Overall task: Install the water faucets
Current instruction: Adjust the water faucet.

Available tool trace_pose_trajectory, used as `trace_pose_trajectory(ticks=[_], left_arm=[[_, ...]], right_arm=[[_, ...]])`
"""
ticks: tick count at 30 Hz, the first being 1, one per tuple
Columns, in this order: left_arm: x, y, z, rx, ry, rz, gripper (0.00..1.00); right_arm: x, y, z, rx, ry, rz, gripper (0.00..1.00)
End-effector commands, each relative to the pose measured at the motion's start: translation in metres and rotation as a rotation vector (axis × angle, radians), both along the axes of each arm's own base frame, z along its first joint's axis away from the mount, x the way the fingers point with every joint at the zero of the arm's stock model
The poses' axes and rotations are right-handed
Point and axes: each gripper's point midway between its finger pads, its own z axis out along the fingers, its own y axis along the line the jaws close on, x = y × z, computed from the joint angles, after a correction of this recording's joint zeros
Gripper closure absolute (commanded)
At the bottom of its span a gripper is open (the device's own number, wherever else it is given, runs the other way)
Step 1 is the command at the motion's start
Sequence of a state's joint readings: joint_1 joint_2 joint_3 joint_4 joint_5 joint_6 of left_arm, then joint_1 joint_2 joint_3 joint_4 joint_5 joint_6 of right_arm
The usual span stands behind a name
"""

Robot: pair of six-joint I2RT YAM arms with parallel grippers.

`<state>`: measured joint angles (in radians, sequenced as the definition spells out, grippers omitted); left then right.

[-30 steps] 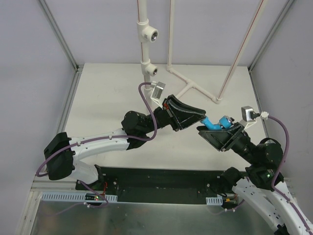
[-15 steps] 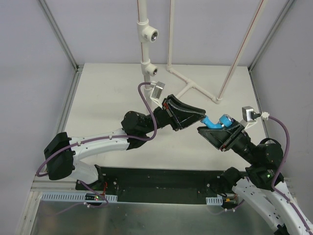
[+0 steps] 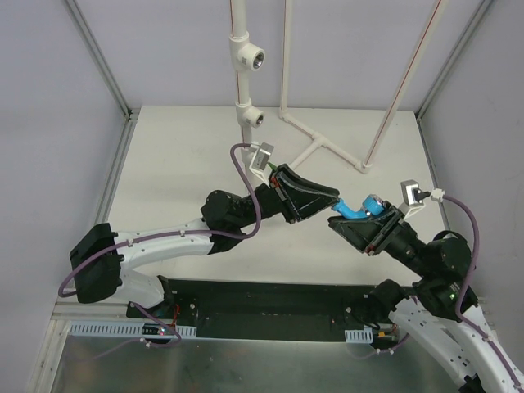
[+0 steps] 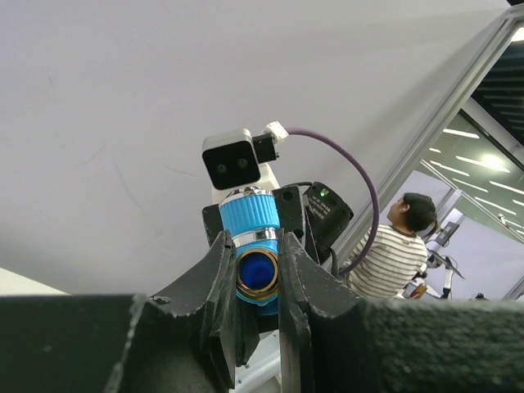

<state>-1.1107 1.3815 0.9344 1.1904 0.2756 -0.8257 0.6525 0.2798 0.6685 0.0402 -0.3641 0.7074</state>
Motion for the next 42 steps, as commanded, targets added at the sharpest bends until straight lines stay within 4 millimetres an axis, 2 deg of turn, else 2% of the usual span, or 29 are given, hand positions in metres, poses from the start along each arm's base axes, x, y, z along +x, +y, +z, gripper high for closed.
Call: trace_pose_trajectory(ticks=[1,8,17,18,21,24,26,28,29,30,32,35,36,42], left_arm=[[-0.02,0.025,0.024,-0.086,-0.049,-0.033,1.0],[-0.024,0.027,0.012,-0.066,-0.031,-0.035,1.0],[-0.028,0.025,0.007,-0.063,-0.021,-0.039,1.0],[-0.028,0.025,0.008,-0.06,-0.022,-0.036,0.96],[-0.026,0.025,0.014,-0.058,-0.036,-0.021,0.69],[-0.025,0.026,0.021,-0.053,-0.05,-0.009,0.49],[-0.023,0.025,0.022,-0.046,-0.05,0.0,0.42],[-0.021,0.026,0.023,-0.047,-0.047,0.004,0.39],[-0.02,0.026,0.022,-0.045,-0.042,0.007,0.4],[-0.02,0.026,0.021,-0.043,-0.041,0.009,0.46],[-0.019,0.024,0.016,-0.026,-0.026,0.008,0.69],[-0.019,0.022,0.011,-0.018,-0.015,-0.002,0.95],[-0.019,0.021,0.009,-0.013,-0.013,-0.006,1.0],[-0.019,0.019,0.007,-0.008,-0.007,-0.018,1.0]], right_arm=[[0.0,-0.019,0.038,0.064,-0.096,-0.1,1.0],[0.0,-0.025,0.042,0.064,-0.11,-0.13,1.0],[-0.001,-0.028,0.043,0.065,-0.114,-0.142,1.0],[-0.002,-0.025,0.041,0.054,-0.111,-0.125,1.0],[-0.006,-0.015,0.038,0.033,-0.096,-0.062,1.0],[-0.007,-0.012,0.034,0.025,-0.088,-0.04,1.0],[-0.008,-0.014,0.034,0.028,-0.09,-0.047,1.0],[-0.009,-0.015,0.034,0.026,-0.092,-0.053,1.0],[-0.009,-0.016,0.034,0.025,-0.093,-0.055,1.0],[-0.01,-0.017,0.035,0.028,-0.098,-0.057,1.0],[-0.01,-0.017,0.036,0.027,-0.101,-0.054,1.0],[-0.01,-0.016,0.034,0.024,-0.097,-0.051,1.0],[-0.01,-0.016,0.035,0.025,-0.098,-0.051,1.0],[-0.012,-0.015,0.036,0.023,-0.1,-0.042,1.0]])
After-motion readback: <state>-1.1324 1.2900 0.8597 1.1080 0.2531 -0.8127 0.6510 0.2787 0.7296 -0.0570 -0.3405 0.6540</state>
